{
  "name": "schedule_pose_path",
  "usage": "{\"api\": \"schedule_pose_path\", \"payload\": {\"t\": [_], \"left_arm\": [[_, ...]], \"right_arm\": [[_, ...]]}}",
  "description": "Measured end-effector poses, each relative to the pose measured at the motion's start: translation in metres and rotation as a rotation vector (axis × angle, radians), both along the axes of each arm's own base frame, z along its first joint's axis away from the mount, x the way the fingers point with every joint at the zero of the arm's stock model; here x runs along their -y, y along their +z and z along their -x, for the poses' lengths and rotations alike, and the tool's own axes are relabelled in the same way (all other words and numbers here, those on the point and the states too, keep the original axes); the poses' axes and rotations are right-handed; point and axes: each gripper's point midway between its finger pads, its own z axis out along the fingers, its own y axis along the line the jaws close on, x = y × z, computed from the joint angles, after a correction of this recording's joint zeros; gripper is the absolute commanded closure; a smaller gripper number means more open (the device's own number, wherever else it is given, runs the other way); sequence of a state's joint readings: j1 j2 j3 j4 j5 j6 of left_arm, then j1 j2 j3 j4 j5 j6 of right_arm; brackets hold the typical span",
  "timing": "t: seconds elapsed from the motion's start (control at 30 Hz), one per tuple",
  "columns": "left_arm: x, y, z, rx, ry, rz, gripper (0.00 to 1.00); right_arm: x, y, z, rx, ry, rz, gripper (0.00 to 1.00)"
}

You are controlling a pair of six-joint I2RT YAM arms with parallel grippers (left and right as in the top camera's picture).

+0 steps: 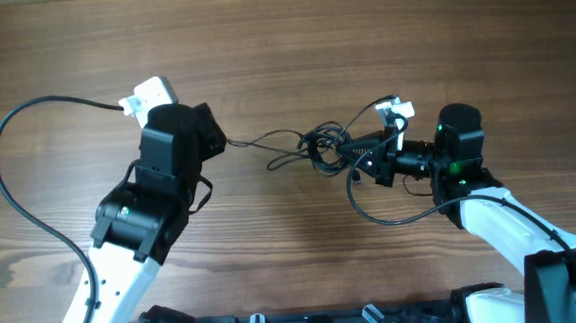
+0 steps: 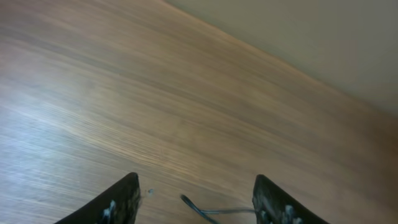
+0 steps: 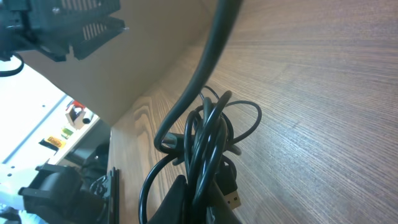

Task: Untangle cables

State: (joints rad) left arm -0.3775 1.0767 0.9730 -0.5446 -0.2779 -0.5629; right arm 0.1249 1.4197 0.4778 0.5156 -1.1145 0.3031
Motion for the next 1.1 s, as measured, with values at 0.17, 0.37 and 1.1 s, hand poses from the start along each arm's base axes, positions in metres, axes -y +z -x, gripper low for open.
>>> {"api": "schedule_pose_path", "payload": {"t": [0.17,0.37,1.1], "left_arm": [[0.070,-0.039,0.001,-0.163,-0.322,0.169,0.46],[0.133,-0.090,-0.014,-0.297,-0.556,0.355,0.57],[0.177,-0.125,0.051,-0.556,-0.753,0.410,0.82]], "right_arm": [[0.000,0.000,0.000,0.014,0.003,0.005,0.96],[-0.001,0.000,0.002,0.010,0.013,0.001,0.96],[0.000,-0.002,0.004,-0.006,0.018,0.000,0.95]]}}
